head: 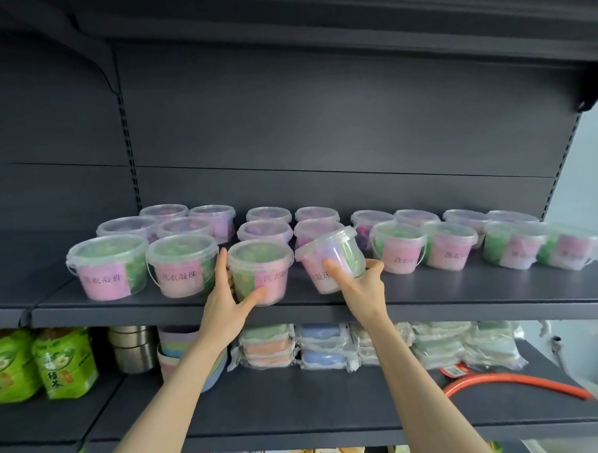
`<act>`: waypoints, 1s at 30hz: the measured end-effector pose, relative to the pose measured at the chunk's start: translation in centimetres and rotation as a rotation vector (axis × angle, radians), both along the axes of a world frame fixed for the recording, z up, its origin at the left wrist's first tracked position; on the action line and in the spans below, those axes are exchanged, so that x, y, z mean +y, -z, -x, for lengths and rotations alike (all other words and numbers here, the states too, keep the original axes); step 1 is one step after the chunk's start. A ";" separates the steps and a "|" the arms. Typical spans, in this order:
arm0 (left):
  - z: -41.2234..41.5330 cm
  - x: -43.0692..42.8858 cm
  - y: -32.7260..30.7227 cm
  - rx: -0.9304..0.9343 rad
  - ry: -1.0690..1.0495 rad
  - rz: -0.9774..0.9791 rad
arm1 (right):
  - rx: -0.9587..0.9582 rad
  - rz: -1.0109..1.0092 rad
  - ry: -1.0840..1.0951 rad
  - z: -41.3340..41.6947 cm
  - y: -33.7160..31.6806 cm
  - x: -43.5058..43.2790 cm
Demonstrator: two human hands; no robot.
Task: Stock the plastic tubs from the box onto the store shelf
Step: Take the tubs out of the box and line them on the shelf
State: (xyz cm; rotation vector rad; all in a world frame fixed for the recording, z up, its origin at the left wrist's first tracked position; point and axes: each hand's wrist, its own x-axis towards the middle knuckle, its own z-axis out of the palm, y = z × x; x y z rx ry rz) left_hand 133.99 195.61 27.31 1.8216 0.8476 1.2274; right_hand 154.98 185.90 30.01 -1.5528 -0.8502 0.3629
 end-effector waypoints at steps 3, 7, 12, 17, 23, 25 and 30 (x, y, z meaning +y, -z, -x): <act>-0.1 -0.2 0.2 0.022 -0.004 -0.002 | -0.099 0.068 0.002 -0.6 0.3 0.1; -0.3 -0.3 0.4 0.071 -0.033 -0.035 | -0.417 0.257 0.109 -1.1 1.4 -0.2; -1.9 -0.9 0.5 0.169 -0.272 -0.111 | -0.337 0.182 0.084 -0.3 1.5 -0.7; -2.1 -0.6 1.0 0.144 -0.330 -0.099 | -0.429 0.227 0.202 0.8 1.2 0.5; -2.2 -0.4 2.0 0.112 -0.314 -0.189 | -0.290 0.068 -0.022 -1.3 1.8 -0.9; -2.4 -0.4 2.3 0.170 -0.345 -0.234 | -0.302 0.146 0.031 -1.1 1.5 -0.6; -3.0 0.0 2.1 0.371 -0.434 -0.255 | -0.413 0.184 0.201 -0.1 1.7 0.3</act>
